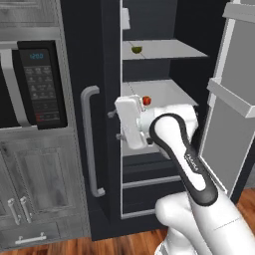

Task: Retrieve the kiwi and apple from the fridge and place them into the bowl on the dining table.

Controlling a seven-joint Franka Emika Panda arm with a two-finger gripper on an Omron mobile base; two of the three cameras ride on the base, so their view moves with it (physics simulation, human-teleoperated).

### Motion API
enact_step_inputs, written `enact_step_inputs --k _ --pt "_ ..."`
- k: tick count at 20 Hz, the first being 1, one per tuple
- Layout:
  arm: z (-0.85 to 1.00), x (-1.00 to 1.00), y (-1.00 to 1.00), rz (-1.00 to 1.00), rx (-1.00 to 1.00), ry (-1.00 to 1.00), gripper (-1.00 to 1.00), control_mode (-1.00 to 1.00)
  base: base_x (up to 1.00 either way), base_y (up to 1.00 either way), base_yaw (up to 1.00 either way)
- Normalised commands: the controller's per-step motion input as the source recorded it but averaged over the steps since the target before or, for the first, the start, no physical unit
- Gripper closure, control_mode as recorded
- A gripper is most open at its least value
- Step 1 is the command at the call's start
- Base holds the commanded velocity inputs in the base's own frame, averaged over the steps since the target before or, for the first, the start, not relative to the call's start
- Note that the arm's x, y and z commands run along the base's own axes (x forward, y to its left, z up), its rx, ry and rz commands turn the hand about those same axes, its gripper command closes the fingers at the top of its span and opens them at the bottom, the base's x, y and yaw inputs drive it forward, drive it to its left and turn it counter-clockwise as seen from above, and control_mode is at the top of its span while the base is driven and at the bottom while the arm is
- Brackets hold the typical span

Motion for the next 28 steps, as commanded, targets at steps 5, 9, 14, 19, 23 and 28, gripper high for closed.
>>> enact_step_inputs --k 5,9,14,19,23,28 --pt "0.04 -0.61 0.64 0.04 0.0 -0.11 -1.0 -1.0 0.0 0.0 0.0" --pt "0.29 -0.5 0.21 0.0 0.0 -0.16 -1.0 -1.0 0.0 0.0 0.0" --pt "0.49 -0.47 -0.01 0.0 0.0 -0.08 -1.0 -1.0 0.0 0.0 0.0" --pt "0.61 -0.55 -0.55 -0.05 -0.07 -0.03 -1.0 -1.0 0.0 0.0 0.0" --pt "0.61 -0.17 -0.71 -0.02 -0.19 0.01 -1.0 -1.0 0.0 0.0 0.0" --pt "0.27 -0.02 -0.89 0.0 -0.32 0.06 -1.0 -1.0 0.0 0.0 0.0"
